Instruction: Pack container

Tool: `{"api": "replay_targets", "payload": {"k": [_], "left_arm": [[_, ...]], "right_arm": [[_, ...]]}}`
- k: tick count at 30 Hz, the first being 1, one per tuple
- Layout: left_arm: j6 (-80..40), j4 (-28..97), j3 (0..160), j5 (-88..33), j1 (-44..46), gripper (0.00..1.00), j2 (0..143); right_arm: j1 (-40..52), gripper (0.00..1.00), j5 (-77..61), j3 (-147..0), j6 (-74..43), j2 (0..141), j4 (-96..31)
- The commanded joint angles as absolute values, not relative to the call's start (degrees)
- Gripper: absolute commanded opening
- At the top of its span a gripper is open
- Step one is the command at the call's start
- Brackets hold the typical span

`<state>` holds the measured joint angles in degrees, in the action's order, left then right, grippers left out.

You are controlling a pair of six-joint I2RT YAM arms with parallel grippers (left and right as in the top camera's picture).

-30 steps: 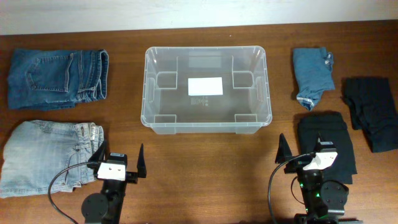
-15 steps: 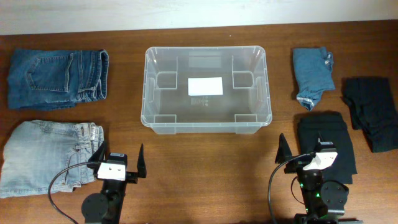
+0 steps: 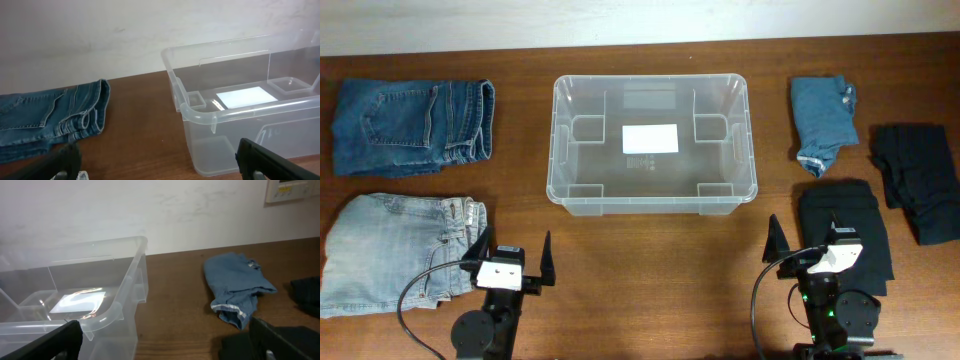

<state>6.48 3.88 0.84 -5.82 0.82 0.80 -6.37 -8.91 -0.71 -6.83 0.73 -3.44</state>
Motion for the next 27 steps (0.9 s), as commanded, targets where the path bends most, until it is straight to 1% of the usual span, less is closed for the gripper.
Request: {"api": "replay_targets", "payload": {"k": [1, 27], "left_arm": [[7.4, 3.9, 0.5, -6.2, 0.5, 0.99, 0.4], [7.4, 3.9, 0.5, -6.2, 0.5, 0.99, 0.4]], "right_arm": [[-6.0, 0.98, -8.4, -0.3, -6.4, 0.2, -3.7], [-6.0, 0.98, -9.2, -0.3, -6.4, 0.2, -3.0]]}}
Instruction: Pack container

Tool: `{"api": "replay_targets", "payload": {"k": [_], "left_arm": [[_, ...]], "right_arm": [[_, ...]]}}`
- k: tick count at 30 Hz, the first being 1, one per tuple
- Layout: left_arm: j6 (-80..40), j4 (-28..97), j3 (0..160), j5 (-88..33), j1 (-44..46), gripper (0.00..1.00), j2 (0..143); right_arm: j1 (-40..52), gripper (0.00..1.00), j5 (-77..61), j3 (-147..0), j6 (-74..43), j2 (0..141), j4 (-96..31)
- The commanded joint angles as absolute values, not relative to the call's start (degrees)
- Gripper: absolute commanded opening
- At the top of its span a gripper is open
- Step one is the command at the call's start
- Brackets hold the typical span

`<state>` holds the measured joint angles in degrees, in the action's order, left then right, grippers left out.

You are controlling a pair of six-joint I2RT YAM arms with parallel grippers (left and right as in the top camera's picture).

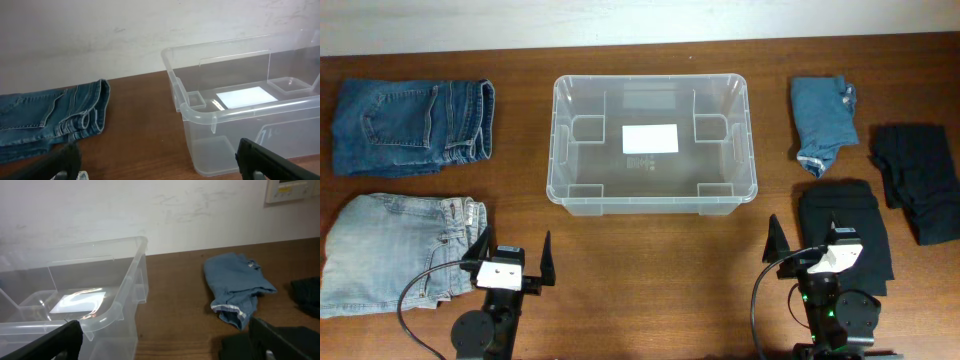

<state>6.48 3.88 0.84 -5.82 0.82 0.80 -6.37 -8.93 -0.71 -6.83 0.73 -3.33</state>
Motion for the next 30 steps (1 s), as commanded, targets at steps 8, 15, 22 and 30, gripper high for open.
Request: {"api": "replay_targets", "payload": {"k": [8, 15, 22, 30], "left_arm": [[7.4, 4.0, 0.5, -6.2, 0.5, 0.99, 0.4], [7.4, 3.9, 0.5, -6.2, 0.5, 0.99, 0.4], [7.4, 3.9, 0.5, -6.2, 0.5, 0.99, 0.4], [7.4, 3.9, 0.5, -6.2, 0.5, 0.99, 0.4]], "right_arm": [[-6.0, 0.98, -21.8, -1.6, -6.4, 0.2, 20.7], [-6.2, 0.99, -9.3, -26.0, 7.0, 13.6, 4.8], [-14.4, 0.99, -8.1, -65.2, 9.2, 53.6, -28.7], [-21.4, 0.98, -19.1, -106.9, 8.5, 99.7, -60.7]]}}
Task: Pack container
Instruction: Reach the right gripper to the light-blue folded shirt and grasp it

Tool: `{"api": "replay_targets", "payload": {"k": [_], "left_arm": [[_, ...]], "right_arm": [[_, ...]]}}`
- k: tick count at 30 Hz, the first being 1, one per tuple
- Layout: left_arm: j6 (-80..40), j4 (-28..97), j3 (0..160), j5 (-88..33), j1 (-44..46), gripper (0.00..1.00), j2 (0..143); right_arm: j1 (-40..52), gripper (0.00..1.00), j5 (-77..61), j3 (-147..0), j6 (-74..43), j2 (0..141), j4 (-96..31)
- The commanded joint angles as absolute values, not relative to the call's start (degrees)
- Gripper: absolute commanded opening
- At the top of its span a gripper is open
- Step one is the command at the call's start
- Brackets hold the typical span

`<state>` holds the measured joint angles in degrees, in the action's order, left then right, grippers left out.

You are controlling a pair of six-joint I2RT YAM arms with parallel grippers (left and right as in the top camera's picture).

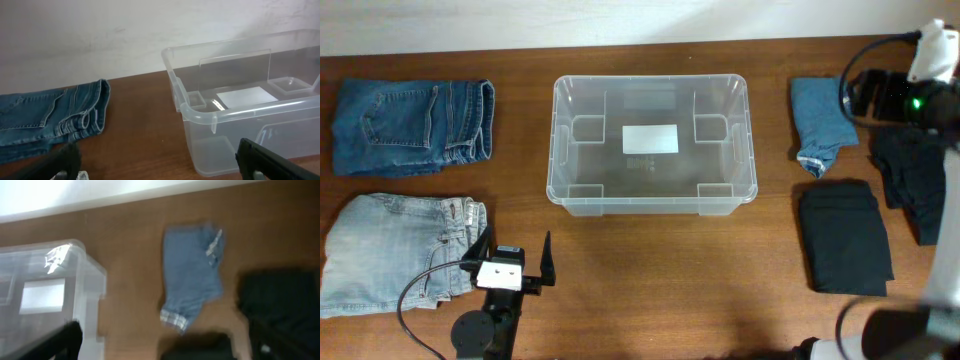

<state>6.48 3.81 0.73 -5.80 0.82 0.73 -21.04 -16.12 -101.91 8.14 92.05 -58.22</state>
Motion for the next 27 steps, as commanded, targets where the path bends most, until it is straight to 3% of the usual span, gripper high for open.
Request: {"api": "replay_targets", "payload": {"k": [1, 9, 14, 20, 27], "left_arm": [[7.4, 3.9, 0.5, -6.2, 0.5, 0.99, 0.4], [7.4, 3.9, 0.5, -6.2, 0.5, 0.99, 0.4], [7.4, 3.9, 0.5, -6.2, 0.5, 0.99, 0.4], [7.4, 4.0, 0.5, -6.2, 0.5, 0.99, 0.4], [7.4, 3.9, 0.5, -6.2, 0.5, 0.99, 0.4]], "right_arm": [[-21.4, 0.98, -19.0, -107.0, 8.6, 103.0, -60.4], [-20.3, 0.98, -3.4, -106.9, 8.6, 115.7, -60.2], [-16.0, 0.98, 1.9, -106.9, 10.2, 122.4, -56.7], [-9.4, 0.98, 17.5, -106.9, 14.9, 126.2, -48.8], [-8.3, 0.98, 20.6, -106.9, 17.8, 129.7, -43.9]]}}
